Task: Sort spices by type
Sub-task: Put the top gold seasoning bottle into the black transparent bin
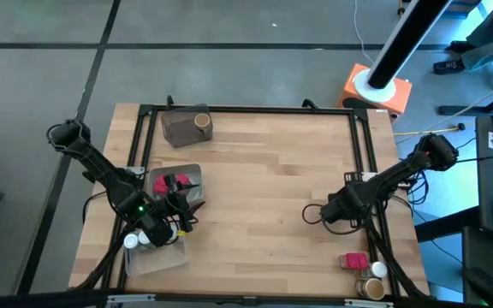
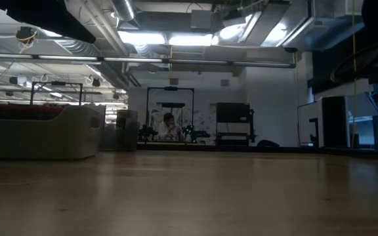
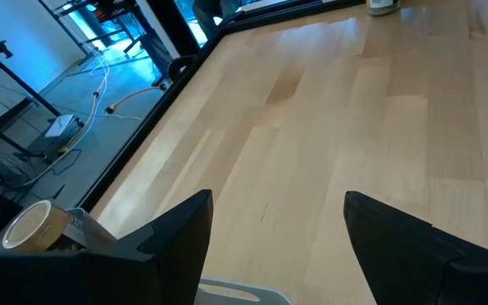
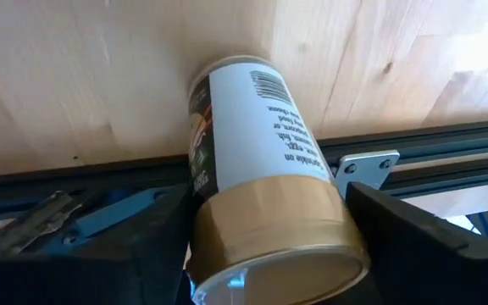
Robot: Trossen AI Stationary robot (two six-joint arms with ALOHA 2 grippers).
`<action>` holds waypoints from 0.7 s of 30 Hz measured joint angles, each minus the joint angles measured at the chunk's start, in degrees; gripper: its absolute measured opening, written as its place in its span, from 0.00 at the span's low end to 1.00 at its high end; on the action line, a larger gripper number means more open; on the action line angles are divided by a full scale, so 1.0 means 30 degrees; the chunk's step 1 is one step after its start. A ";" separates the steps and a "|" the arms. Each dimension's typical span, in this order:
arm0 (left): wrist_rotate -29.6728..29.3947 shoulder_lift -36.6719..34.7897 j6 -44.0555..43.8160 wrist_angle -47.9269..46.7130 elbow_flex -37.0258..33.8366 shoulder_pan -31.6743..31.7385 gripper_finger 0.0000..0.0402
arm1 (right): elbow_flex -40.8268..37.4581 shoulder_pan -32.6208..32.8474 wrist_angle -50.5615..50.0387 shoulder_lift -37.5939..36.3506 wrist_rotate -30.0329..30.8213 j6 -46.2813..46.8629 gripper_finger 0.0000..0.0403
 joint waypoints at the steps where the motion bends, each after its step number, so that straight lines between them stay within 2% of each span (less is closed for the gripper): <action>1: 0.0002 0.0000 0.0000 0.0006 0.0000 0.0000 0.63 | 0.0000 0.0000 0.0014 0.0000 0.0000 0.0050 0.72; 8: -0.0001 0.0000 0.0000 0.0006 0.0002 0.0000 0.63 | -0.0022 0.0000 0.0147 0.0000 -0.0052 0.1216 0.73; 13: -0.0001 0.0000 0.0000 0.0006 0.0001 0.0000 0.63 | 0.0221 -0.0007 0.0164 0.0033 -0.0186 0.1644 0.68; 21: -0.0001 0.0000 0.0000 0.0006 0.0000 0.0000 0.63 | 0.1464 -0.0015 0.0320 0.0044 0.0867 0.1858 0.66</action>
